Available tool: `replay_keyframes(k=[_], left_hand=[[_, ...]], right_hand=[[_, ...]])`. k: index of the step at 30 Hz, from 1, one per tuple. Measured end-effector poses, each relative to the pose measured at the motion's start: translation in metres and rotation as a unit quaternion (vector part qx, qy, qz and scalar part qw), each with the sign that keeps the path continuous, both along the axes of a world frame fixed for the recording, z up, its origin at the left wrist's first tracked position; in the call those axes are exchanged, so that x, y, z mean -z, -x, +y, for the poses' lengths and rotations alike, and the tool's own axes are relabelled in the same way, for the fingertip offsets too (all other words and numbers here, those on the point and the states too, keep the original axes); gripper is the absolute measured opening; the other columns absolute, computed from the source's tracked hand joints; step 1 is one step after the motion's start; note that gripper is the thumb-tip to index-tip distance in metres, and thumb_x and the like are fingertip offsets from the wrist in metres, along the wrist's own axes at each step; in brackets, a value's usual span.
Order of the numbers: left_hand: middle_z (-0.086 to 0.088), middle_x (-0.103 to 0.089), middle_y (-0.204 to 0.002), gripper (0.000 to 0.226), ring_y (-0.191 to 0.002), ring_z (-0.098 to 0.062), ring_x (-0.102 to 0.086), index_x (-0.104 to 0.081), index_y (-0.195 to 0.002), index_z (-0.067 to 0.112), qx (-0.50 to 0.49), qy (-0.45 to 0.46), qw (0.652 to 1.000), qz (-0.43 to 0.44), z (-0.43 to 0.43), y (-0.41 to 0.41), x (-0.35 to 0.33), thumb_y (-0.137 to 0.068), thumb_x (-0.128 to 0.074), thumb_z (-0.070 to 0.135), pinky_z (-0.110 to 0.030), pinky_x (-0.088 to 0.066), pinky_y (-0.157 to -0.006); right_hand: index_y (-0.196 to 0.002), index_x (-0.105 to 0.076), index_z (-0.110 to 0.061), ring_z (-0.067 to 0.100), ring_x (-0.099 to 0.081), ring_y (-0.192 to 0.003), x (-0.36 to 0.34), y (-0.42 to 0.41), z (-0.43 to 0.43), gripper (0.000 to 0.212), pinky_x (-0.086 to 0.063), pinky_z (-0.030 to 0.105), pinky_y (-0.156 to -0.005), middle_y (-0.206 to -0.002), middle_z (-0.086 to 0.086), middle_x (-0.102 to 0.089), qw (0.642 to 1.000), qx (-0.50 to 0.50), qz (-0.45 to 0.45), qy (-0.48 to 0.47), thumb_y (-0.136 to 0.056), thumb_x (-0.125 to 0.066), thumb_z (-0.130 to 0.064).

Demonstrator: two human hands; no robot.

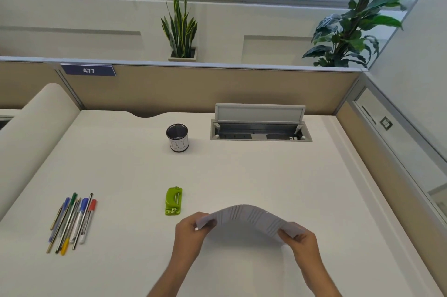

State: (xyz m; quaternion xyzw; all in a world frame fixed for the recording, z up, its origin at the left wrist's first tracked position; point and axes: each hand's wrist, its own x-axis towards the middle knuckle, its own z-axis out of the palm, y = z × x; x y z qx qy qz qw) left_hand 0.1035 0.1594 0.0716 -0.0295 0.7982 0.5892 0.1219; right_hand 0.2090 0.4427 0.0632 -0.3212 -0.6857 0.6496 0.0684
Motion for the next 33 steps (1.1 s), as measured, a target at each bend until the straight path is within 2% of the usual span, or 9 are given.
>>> replay_keyframes(k=[4,9,13,16,23,26,28,30,33], left_hand=[[0.010,-0.083,-0.082,0.029,-0.083,-0.020,-0.077,-0.082,-0.078,0.044,-0.028,-0.009,0.999,-0.019,0.001,-0.001,0.001,-0.088,-0.086,0.017,-0.038,-0.059,-0.076],[-0.002,-0.085,-0.088,0.004,-0.085,-0.032,-0.080,-0.084,-0.089,0.028,-0.081,-0.076,0.991,-0.071,0.001,-0.001,-0.007,-0.090,-0.086,0.024,-0.054,-0.064,-0.078],[-0.005,-0.086,-0.096,0.013,-0.086,-0.029,-0.083,-0.079,-0.106,0.011,-0.134,-0.174,0.964,-0.149,0.012,-0.010,-0.017,-0.093,-0.081,0.015,-0.042,-0.066,-0.075],[-0.005,-0.086,-0.096,0.015,-0.089,-0.029,-0.081,-0.078,-0.108,0.008,-0.147,-0.226,0.946,-0.182,0.026,-0.023,-0.021,-0.094,-0.080,0.013,-0.036,-0.062,-0.073],[-0.003,-0.086,-0.104,0.020,-0.095,-0.025,-0.082,-0.076,-0.115,0.011,-0.124,-0.243,0.940,-0.203,0.041,-0.047,-0.017,-0.095,-0.078,0.015,-0.036,-0.063,-0.078],[-0.003,-0.086,-0.104,0.025,-0.092,-0.020,-0.083,-0.076,-0.117,0.010,-0.091,-0.230,0.947,-0.206,0.039,-0.047,-0.020,-0.092,-0.080,0.010,-0.035,-0.061,-0.078],[-0.003,-0.085,-0.107,0.029,-0.099,-0.024,-0.082,-0.075,-0.120,0.012,-0.081,-0.228,0.948,-0.206,0.036,-0.043,-0.020,-0.091,-0.081,0.010,-0.041,-0.062,-0.085],[-0.005,-0.084,-0.110,0.027,-0.107,-0.030,-0.078,-0.077,-0.119,0.015,-0.074,-0.234,0.946,-0.210,0.032,-0.034,-0.023,-0.092,-0.080,0.018,-0.048,-0.061,-0.094],[-0.006,-0.083,-0.112,0.025,-0.101,-0.027,-0.074,-0.082,-0.114,0.019,-0.040,-0.219,0.951,-0.215,0.025,-0.015,-0.031,-0.095,-0.076,0.034,-0.043,-0.054,-0.088]], right_hand=[[-0.086,-0.082,-0.004,0.026,-0.068,-0.081,0.013,-0.004,0.000,0.018,-0.052,0.011,-0.065,-0.078,0.002,-0.081,1.000,0.010,-0.010,0.004,-0.086,-0.078,0.014],[-0.107,-0.075,-0.008,0.030,-0.071,-0.091,0.019,-0.012,0.009,0.023,-0.056,0.034,-0.078,-0.106,0.020,-0.080,0.990,0.102,-0.004,0.092,-0.089,-0.077,0.007],[-0.132,-0.057,-0.012,0.049,-0.071,-0.113,0.021,-0.015,-0.010,0.043,-0.054,0.057,-0.098,-0.125,0.023,-0.071,0.958,0.126,-0.034,0.256,-0.095,-0.073,0.000],[-0.130,-0.059,-0.011,0.055,-0.071,-0.113,0.013,-0.016,-0.036,0.033,-0.053,0.064,-0.104,-0.124,0.023,-0.074,0.933,0.104,-0.040,0.342,-0.099,-0.069,-0.008],[-0.127,-0.071,-0.009,0.035,-0.079,-0.093,-0.008,-0.011,-0.061,0.027,-0.067,0.044,-0.076,-0.113,0.016,-0.082,0.963,0.086,0.033,0.253,-0.102,-0.063,-0.001],[-0.127,-0.070,-0.010,0.036,-0.079,-0.096,-0.013,-0.010,-0.054,0.028,-0.065,0.045,-0.079,-0.113,0.015,-0.082,0.975,0.089,0.036,0.202,-0.103,-0.061,0.001],[-0.126,-0.071,-0.011,0.034,-0.079,-0.094,-0.017,-0.011,-0.049,0.027,-0.064,0.041,-0.072,-0.112,0.013,-0.083,0.980,0.081,0.033,0.176,-0.104,-0.060,0.000],[-0.126,-0.071,-0.011,0.033,-0.078,-0.094,-0.021,-0.013,-0.042,0.026,-0.063,0.039,-0.068,-0.111,0.012,-0.083,0.985,0.067,0.024,0.154,-0.104,-0.059,0.000],[-0.125,-0.072,-0.012,0.035,-0.078,-0.098,-0.025,-0.015,-0.028,0.026,-0.060,0.043,-0.075,-0.112,0.011,-0.083,0.991,0.023,-0.002,0.130,-0.105,-0.058,-0.001]])
